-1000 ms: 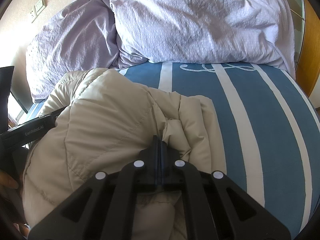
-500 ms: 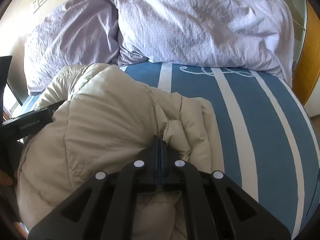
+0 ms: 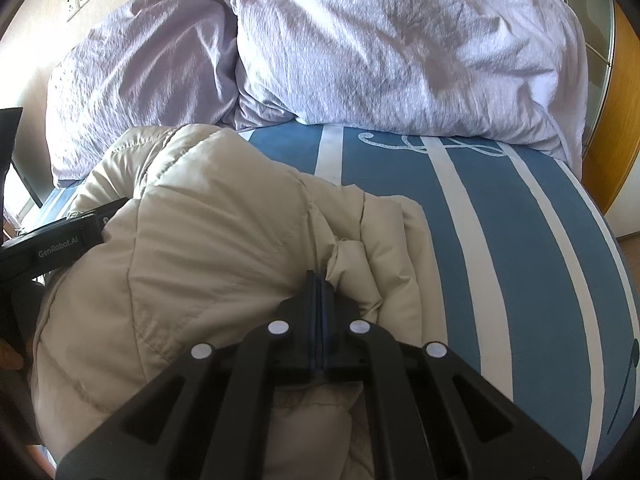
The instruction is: Fold large clothes
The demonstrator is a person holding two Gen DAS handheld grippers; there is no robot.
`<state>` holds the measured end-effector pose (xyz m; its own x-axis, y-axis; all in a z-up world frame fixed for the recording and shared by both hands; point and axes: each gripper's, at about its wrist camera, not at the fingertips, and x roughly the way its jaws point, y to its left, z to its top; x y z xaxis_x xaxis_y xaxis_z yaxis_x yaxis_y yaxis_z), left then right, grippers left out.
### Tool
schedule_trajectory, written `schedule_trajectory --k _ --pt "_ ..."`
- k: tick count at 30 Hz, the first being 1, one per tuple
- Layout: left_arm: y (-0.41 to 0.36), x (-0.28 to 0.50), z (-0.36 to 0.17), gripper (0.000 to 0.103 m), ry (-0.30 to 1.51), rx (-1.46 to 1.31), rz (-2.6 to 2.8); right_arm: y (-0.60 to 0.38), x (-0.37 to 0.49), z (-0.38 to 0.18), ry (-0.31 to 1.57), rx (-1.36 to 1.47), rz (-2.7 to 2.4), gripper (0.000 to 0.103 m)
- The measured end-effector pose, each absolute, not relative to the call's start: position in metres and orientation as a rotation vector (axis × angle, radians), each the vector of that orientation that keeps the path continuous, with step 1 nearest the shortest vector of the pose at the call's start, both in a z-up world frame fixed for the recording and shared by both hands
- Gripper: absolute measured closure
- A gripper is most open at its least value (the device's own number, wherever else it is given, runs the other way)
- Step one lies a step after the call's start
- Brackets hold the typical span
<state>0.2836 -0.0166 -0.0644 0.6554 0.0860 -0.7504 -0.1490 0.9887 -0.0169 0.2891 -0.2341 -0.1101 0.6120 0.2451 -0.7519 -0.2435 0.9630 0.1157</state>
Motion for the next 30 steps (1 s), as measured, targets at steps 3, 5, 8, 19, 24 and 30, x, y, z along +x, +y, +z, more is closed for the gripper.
schedule_trajectory --k 3,5,8,19,24,30 --pt "-0.016 0.284 -0.064 0.001 0.846 -0.079 0.134 -0.234 0.289 -0.110 0.867 0.002 0.284 0.101" --pt "-0.016 0.284 -0.064 0.001 0.845 -0.079 0.134 -0.234 0.289 -0.110 0.866 0.005 0.283 0.101" --pt "-0.017 0.284 -0.064 0.001 0.845 -0.079 0.134 -0.235 0.288 -0.110 0.865 0.010 0.283 0.101" --pt "-0.016 0.284 -0.065 0.001 0.845 -0.079 0.133 -0.236 0.288 -0.111 0.863 0.024 0.287 0.101" --pt "-0.016 0.284 -0.065 0.001 0.846 -0.079 0.133 -0.237 0.288 -0.112 0.864 0.035 0.291 0.101" --pt "-0.016 0.284 -0.064 0.001 0.849 -0.085 0.135 -0.244 0.293 -0.111 0.894 0.106 0.319 0.101"
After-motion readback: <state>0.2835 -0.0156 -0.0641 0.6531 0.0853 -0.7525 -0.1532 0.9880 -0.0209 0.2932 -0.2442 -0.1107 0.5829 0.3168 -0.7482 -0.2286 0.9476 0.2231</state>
